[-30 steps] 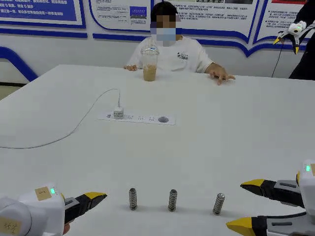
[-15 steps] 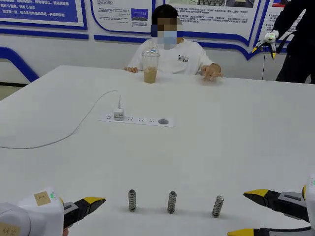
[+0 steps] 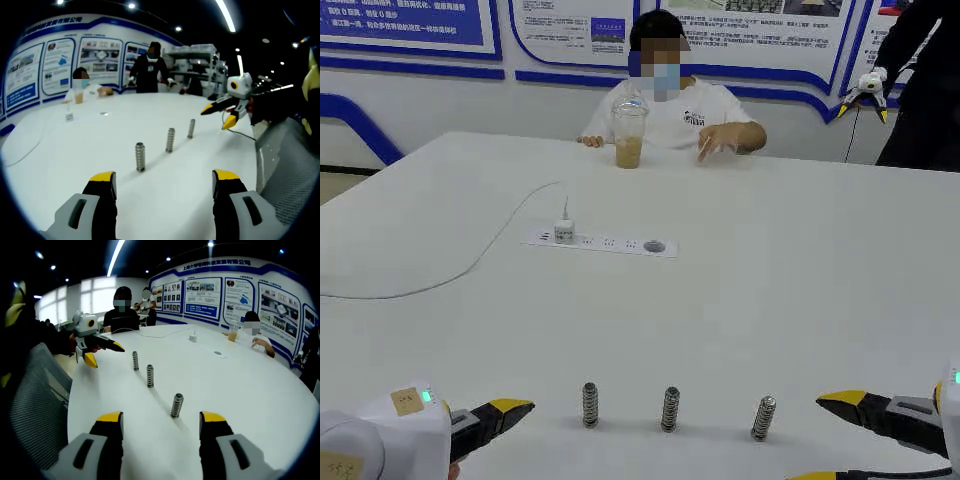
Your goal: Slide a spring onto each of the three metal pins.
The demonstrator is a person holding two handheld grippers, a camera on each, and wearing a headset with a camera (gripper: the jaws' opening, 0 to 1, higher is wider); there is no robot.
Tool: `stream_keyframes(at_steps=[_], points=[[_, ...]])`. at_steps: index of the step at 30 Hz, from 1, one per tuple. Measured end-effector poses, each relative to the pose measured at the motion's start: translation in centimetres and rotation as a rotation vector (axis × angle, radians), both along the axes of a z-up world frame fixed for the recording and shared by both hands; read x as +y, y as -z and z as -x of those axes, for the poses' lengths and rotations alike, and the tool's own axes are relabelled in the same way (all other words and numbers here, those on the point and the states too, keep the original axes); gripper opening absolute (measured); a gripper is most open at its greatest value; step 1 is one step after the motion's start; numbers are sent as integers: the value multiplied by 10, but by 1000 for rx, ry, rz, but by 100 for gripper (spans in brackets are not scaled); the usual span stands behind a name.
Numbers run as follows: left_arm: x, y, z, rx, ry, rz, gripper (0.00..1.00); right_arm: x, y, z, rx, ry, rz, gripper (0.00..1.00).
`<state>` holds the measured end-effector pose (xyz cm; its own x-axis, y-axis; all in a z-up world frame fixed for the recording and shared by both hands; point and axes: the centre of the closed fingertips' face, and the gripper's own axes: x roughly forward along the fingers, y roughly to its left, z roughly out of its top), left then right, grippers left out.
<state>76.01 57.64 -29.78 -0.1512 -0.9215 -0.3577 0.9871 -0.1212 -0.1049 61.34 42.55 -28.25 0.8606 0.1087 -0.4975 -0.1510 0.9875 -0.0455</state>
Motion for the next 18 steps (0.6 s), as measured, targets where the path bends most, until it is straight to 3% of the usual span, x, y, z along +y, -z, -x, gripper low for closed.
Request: stream_keyframes(at_steps=[18], points=[[0, 0, 0, 0, -1, -4, 80, 0, 1, 0, 0, 3, -10, 64]])
